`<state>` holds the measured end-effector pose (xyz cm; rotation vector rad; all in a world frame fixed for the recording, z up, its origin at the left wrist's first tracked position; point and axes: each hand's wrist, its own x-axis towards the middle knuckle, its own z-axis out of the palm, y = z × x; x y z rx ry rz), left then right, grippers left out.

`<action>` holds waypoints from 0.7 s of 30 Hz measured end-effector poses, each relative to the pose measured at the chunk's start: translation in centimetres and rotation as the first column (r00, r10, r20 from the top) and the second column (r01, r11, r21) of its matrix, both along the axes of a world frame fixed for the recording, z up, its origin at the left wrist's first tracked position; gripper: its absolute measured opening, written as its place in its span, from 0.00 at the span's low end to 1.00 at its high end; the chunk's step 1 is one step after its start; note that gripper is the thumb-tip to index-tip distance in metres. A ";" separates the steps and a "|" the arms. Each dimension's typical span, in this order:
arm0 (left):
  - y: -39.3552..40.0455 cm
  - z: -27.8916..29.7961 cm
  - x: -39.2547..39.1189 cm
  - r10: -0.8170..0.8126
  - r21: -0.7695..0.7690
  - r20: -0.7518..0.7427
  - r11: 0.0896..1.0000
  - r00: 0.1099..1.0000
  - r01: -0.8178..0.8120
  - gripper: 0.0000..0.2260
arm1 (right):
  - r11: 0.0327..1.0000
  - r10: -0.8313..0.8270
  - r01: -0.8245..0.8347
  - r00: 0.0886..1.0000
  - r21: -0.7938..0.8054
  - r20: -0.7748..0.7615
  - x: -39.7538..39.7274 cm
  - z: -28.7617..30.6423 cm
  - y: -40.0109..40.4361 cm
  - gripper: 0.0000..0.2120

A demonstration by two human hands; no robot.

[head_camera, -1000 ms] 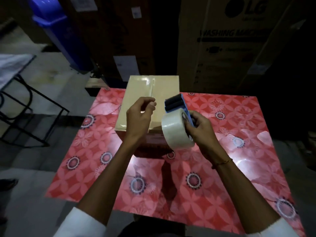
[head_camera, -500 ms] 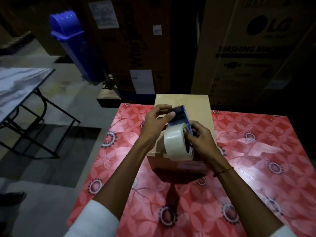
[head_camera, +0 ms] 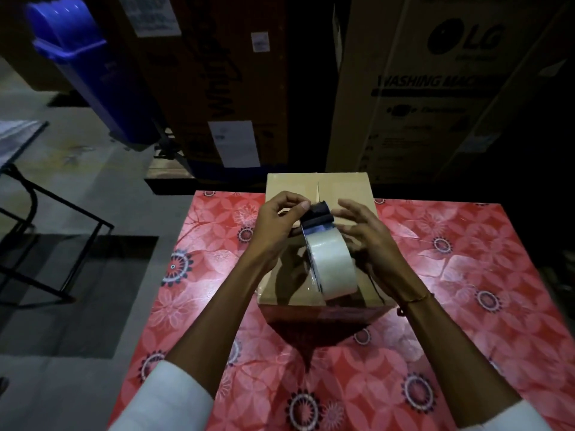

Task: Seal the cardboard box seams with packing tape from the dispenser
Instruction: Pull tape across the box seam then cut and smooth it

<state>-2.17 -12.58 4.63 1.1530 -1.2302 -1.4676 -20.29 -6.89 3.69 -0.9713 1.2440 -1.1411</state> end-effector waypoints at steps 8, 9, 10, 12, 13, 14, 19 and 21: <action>-1.1 0.4 -1.4 -0.099 0.071 0.032 0.993 0.995 0.096 0.03 | 0.987 0.071 -0.120 0.923 -0.106 -0.379 0.0 2.1 -3.2 0.09; -1.3 0.4 -1.4 -0.107 0.089 0.045 0.991 0.993 0.103 0.02 | 0.985 0.072 -0.129 0.911 -0.113 -0.405 0.1 2.0 -3.4 0.08; -1.4 0.3 -1.4 -0.119 0.108 0.057 0.988 0.991 0.112 0.02 | 0.984 0.071 -0.136 0.898 -0.119 -0.434 0.1 1.8 -3.5 0.07; -1.3 0.0 -1.1 -0.160 0.156 0.030 0.976 0.987 0.154 0.01 | 0.982 0.061 -0.138 0.873 -0.126 -0.483 0.2 1.3 -3.4 0.04; -1.1 -0.2 -1.0 -0.178 0.184 -0.003 0.967 0.984 0.176 0.03 | 0.983 0.052 -0.132 0.866 -0.128 -0.497 0.2 1.0 -3.3 0.03; -0.9 -0.5 -0.9 -0.194 0.213 -0.031 0.957 0.981 0.196 0.06 | 0.984 0.045 -0.125 0.862 -0.124 -0.504 0.2 0.8 -3.1 0.03; 0.9 -2.4 0.0 -0.300 0.300 -0.226 0.884 0.927 0.359 0.21 | 0.988 0.054 -0.119 0.868 -0.100 -0.494 -0.1 0.5 -1.5 0.06; 1.7 -2.9 -0.2 -0.312 0.290 -0.168 0.891 0.935 0.349 0.23 | 0.985 0.086 -0.145 0.878 -0.090 -0.470 -0.4 0.4 -1.1 0.06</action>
